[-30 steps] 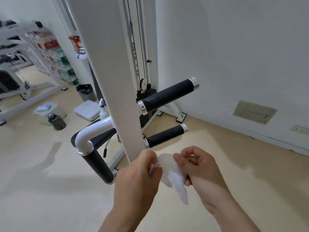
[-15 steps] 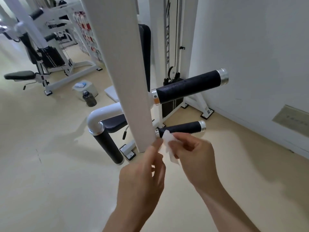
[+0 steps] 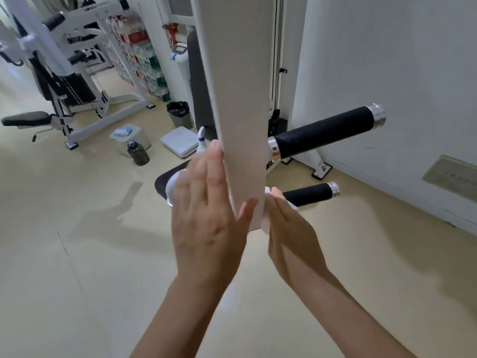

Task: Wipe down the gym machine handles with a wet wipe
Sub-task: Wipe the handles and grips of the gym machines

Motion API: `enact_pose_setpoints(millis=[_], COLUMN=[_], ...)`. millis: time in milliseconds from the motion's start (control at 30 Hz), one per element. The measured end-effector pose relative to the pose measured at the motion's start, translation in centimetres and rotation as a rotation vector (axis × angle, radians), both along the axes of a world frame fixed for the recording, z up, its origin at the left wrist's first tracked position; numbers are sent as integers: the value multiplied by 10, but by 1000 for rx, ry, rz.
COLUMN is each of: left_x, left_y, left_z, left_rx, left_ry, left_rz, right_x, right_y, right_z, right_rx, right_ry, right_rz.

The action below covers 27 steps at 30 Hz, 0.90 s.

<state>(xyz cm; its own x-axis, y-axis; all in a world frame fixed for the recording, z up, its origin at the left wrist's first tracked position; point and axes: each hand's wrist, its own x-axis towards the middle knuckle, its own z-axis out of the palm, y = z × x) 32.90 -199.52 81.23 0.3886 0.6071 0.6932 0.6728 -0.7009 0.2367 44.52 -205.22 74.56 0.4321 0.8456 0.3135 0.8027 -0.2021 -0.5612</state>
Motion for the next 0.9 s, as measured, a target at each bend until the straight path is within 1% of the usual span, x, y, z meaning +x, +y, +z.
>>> enact_pose_setpoints(millis=[67,100,133,167,200,267,333,367,433,467,500,567,633,667,700,733,767,800,833,867,900], left_x=[5,7,7,8,8,10,10,9,6,6,5,3,-2,-5,-8,-9,-8,-7,-5,-3,-2], left_y=[8,9,11,11,12,14,18,19,19,18,18,17,11,4,-4,-11,-15,-16,-13,-10,-6], left_z=[-4,-6,-7,-7,-7,-7,-9,-9,-10,-10,-10,-10,-12,-14,-17,-20,-25,-29,-30,-29,-27], left_rx=[-23,-32,-39,-43,-41,-29,-12,-7,-11,-16,-16,-15,-23,-18,-16,-33,-88,-168,-238,-269,-257], left_ry=[52,49,39,26,15,12,25,32,43,45,46,21,-62,-92,-80,-15,81,179,262,316,344], left_rz=[38,41,39,38,40,44,39,34,29,21,10,-21,-78,-121,-163,-191,-205,-195,-162,-120,-88], right_x=[-6,-5,-1,4,7,12,6,3,-6,-6,-4,3,5,3,3,2,2,-1,-5,-9,-14], right_y=[-9,-8,-3,3,11,23,21,15,5,6,12,25,33,35,34,32,31,27,22,14,6], right_z=[3,5,7,10,17,25,16,10,9,9,13,21,26,26,22,20,18,18,15,11,9], right_rx=[6,15,35,6,-31,-134,-103,-67,7,52,50,-27,-81,-69,-25,36,128,170,181,184,177], right_ry=[166,183,106,12,-39,-50,-80,-21,167,151,94,104,163,192,232,282,397,547,584,568,489], right_rz=[-20,-30,-41,-98,-154,-234,-205,-191,-210,-211,-233,-281,-286,-260,-258,-271,-274,-269,-268,-238,-213])
